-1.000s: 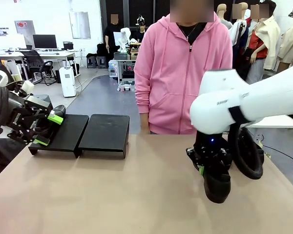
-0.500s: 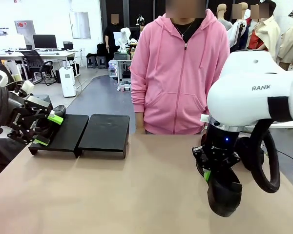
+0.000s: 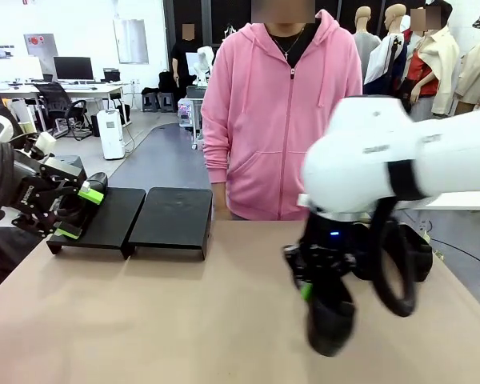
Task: Organize the shoes by placing them on the stand.
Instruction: Pick up one Shoe and place it in the middle of the table.
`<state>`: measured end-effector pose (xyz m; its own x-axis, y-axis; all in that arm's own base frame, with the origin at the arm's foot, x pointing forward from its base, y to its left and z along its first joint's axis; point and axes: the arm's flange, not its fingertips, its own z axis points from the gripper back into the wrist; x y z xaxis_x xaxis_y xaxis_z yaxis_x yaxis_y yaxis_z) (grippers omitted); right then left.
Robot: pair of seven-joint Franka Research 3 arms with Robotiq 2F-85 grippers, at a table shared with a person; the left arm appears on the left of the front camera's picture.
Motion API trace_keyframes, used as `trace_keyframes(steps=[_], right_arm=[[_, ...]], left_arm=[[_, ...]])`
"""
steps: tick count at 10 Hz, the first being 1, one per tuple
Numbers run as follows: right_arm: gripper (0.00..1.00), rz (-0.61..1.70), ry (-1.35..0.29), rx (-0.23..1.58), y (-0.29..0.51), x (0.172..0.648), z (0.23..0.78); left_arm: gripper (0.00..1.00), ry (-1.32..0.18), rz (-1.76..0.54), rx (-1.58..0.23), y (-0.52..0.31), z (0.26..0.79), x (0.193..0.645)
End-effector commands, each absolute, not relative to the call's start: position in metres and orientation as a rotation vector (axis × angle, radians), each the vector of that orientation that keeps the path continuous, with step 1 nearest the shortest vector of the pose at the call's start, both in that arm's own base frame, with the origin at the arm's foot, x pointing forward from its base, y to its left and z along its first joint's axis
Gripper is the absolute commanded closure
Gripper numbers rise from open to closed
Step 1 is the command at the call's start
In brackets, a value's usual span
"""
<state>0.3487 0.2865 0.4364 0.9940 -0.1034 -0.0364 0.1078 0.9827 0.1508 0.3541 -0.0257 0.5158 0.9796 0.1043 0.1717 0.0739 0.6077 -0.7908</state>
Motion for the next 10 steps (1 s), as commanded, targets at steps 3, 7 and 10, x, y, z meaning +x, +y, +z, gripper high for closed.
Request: trace_keyframes(steps=[3,7,10], right_arm=[[1.0,-0.321,-0.173,0.037,0.444,0.385,0.4],[1.0,-0.233,-0.078,-0.037,0.486,0.397,0.367],[1.0,-0.117,-0.075,-0.016,0.499,0.391,0.358]], left_arm=[[0.0,-0.198,0.021,-0.911,-0.023,0.518,0.352],[0.0,-0.198,0.021,-0.911,-0.023,0.518,0.352],[0.0,-0.198,0.021,-0.911,-0.023,0.518,0.352]])
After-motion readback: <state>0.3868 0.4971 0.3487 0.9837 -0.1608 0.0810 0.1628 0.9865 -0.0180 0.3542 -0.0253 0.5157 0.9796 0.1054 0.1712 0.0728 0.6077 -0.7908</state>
